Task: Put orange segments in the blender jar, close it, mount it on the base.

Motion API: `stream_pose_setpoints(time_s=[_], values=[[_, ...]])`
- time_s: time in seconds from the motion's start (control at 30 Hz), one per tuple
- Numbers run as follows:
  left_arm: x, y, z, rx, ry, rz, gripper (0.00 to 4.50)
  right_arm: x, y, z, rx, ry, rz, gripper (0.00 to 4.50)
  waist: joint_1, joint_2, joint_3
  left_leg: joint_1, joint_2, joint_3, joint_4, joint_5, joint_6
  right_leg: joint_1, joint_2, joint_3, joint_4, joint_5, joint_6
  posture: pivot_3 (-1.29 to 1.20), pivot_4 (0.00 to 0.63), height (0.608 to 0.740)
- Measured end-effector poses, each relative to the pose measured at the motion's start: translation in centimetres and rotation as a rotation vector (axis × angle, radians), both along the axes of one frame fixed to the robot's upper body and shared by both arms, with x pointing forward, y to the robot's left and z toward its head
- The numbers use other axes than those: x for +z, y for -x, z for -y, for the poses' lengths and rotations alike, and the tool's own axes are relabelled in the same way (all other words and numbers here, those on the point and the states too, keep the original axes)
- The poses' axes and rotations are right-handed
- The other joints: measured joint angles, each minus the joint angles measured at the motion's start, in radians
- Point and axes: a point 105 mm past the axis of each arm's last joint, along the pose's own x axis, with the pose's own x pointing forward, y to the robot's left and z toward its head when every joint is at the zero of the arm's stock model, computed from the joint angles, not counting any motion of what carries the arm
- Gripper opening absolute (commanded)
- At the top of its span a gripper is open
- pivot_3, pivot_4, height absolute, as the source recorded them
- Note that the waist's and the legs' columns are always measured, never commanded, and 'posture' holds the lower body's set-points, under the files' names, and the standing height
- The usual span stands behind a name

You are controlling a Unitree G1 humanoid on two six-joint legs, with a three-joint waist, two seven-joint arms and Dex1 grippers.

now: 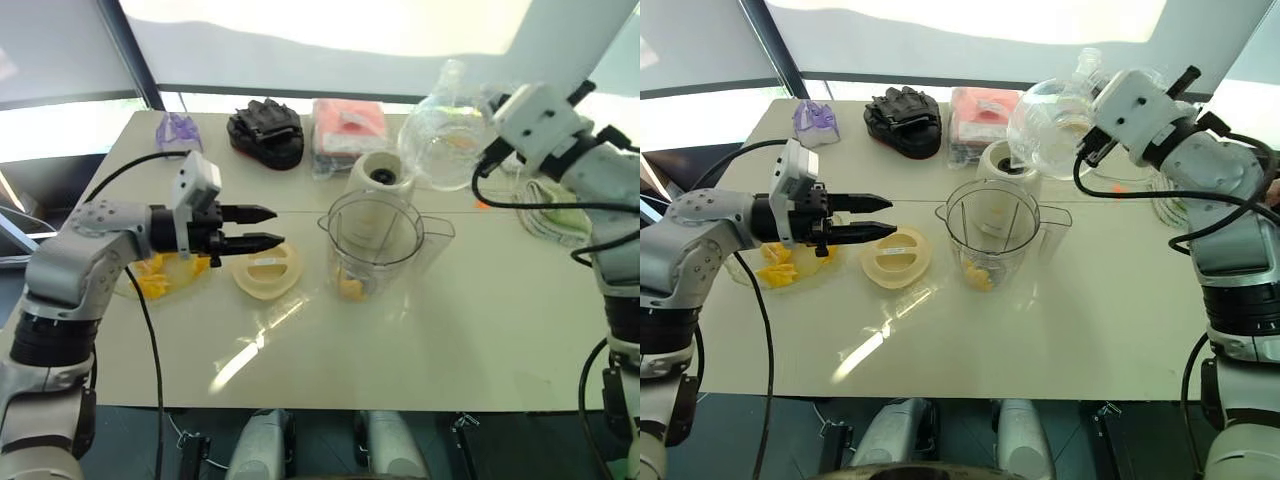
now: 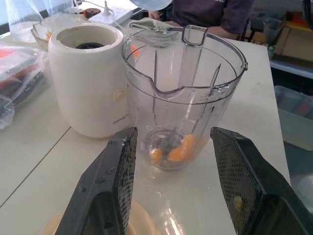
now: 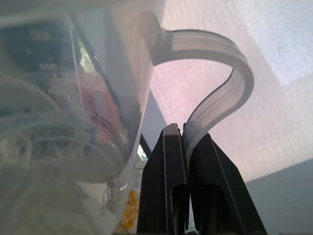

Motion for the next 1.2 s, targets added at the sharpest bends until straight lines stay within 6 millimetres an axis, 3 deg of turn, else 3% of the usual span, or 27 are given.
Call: stream_pose_setpoints(time_s=[0.6,1.2], values=[[-0.5,-0.1,0.2,-0.002,-0.004,0.003,2.46,0.0,0.5,-2.7,0.062,0.311,0.142,0.01,-0.001,0.0,0.0,0.001,0.0,0.006,0.0,0.0,0.0,-0.002,0.0,0.003,0.001,0.0,0.0,0.0,0.15,0.74],[-0.6,-0.2,0.6,-0.008,0.008,0.001,2.46,0.1,0.3,-3.1,0.056,0.432,0.206,0.01,-0.001,0.0,0.0,0.001,0.0,0.011,0.0,0.0,0.0,-0.002,0.0,0.005,0.001,0.0,0.0,0.0,0.15,0.74]])
